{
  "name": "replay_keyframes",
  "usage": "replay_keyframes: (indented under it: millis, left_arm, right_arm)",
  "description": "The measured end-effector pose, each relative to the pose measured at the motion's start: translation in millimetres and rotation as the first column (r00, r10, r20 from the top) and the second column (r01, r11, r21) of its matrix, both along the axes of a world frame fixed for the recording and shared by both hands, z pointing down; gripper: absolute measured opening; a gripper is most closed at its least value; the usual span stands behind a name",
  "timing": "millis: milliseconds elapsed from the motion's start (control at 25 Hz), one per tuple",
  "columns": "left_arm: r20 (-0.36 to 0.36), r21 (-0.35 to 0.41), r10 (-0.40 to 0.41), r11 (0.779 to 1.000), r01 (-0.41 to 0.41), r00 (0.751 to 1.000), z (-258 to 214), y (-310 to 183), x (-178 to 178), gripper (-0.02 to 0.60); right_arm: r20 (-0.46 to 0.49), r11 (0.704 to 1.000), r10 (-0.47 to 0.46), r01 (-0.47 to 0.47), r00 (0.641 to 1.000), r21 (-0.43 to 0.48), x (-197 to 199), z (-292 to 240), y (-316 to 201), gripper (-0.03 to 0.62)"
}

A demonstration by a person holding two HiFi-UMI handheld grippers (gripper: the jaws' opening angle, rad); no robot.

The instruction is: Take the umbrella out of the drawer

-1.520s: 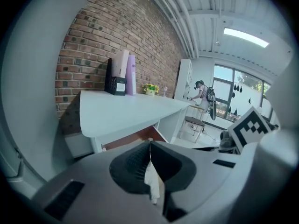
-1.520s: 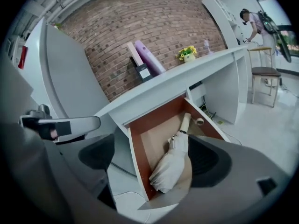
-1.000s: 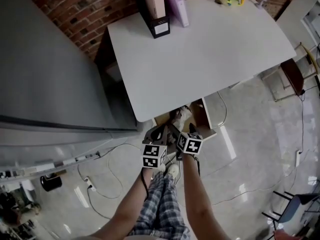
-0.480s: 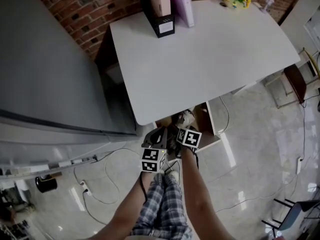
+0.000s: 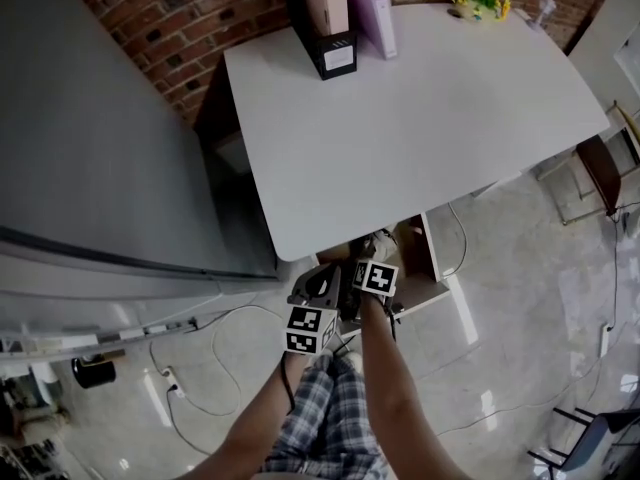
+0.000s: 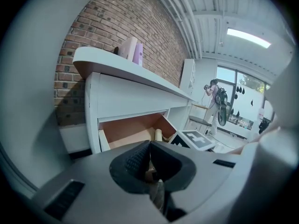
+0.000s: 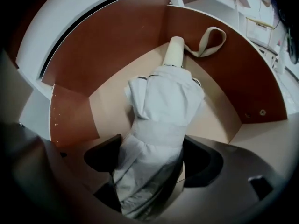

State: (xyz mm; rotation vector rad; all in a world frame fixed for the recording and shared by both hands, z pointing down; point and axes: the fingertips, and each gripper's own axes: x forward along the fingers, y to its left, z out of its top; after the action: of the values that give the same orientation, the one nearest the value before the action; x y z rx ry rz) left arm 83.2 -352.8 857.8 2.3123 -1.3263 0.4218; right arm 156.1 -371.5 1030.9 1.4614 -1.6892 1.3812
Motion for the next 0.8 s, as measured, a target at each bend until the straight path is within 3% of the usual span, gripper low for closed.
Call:
replay_keyframes:
  millis: [280,800]
  left_arm:
    - [-0.009,-0.019,0.007,1.0,-0.007,1.0,-2.2,1.6,-3.9,0.026]
    - [-0.003,-0.04,0.01,0.999,-0.01,1.0,-58.2,7.4,-7.7,0.026]
  right_arm:
    - [0.041,0.999,0.001,0.0,0.999,-0.041,2.9,-0.9,5.3,0.316]
    - [0.073,0.999,0.011,-0.008,0.997,-0.041,2.8,-74.1,13.0,0.302]
